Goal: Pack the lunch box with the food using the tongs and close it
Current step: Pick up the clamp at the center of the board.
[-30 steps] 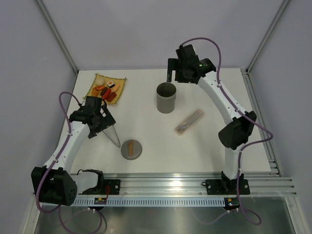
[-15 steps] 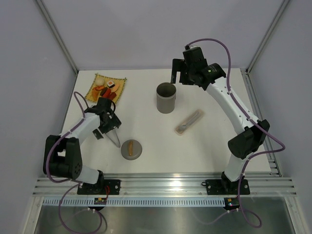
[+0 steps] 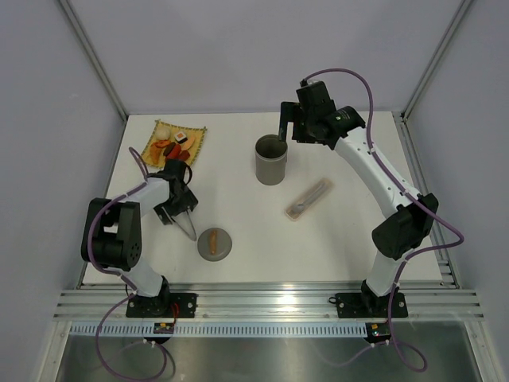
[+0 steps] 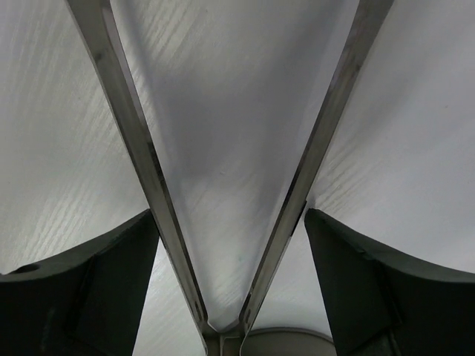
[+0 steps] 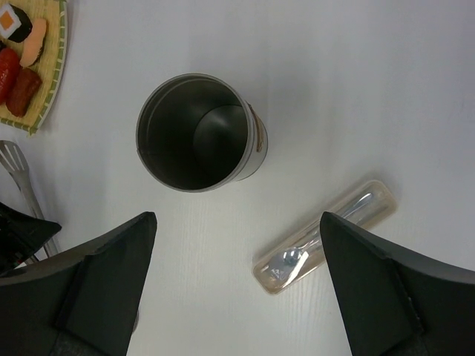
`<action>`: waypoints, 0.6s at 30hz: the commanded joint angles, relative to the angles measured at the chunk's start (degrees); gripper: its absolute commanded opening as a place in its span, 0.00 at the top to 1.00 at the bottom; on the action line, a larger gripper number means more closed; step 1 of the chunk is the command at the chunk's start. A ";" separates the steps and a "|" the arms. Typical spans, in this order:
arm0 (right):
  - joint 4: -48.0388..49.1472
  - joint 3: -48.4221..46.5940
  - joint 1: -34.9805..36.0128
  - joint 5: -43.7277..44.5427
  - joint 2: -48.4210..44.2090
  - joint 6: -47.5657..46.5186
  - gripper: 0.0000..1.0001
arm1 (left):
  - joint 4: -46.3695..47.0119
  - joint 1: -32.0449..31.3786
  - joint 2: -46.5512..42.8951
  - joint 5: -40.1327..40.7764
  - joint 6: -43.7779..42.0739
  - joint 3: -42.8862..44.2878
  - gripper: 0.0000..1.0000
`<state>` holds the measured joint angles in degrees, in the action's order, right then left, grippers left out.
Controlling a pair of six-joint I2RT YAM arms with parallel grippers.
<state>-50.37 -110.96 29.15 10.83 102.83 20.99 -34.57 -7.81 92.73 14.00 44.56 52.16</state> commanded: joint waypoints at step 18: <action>2.29 3.47 0.47 0.16 -3.69 0.71 0.01 | -11.73 2.10 -23.81 6.92 -7.89 6.01 0.76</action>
<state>-50.28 -107.50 29.15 10.87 101.97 21.28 -41.82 -5.72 74.56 17.15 40.84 53.58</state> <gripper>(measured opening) 0.993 0.264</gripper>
